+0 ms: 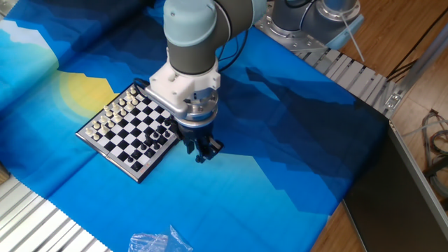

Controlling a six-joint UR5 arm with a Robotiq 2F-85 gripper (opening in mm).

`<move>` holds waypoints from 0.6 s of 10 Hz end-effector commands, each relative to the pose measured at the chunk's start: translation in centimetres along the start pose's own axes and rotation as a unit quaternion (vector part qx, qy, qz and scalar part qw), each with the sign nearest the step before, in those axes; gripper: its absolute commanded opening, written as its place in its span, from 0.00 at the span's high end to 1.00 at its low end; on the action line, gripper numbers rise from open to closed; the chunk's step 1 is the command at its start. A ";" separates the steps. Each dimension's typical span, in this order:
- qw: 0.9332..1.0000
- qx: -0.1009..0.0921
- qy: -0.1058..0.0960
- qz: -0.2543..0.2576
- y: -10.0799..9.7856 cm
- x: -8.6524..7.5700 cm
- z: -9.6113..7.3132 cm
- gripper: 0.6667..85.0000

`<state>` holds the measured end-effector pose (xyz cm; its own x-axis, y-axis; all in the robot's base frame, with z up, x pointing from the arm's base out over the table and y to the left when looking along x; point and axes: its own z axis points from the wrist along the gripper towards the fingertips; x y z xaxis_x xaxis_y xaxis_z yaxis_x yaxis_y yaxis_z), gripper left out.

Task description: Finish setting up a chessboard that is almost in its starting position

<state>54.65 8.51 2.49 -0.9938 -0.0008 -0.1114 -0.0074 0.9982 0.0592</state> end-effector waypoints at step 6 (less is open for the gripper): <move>1.000 0.002 -0.004 -0.009 -0.5 0.4 1.4 0.56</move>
<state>54.39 8.18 1.25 -0.9930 -0.0185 -0.1170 -0.0241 0.9986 0.0471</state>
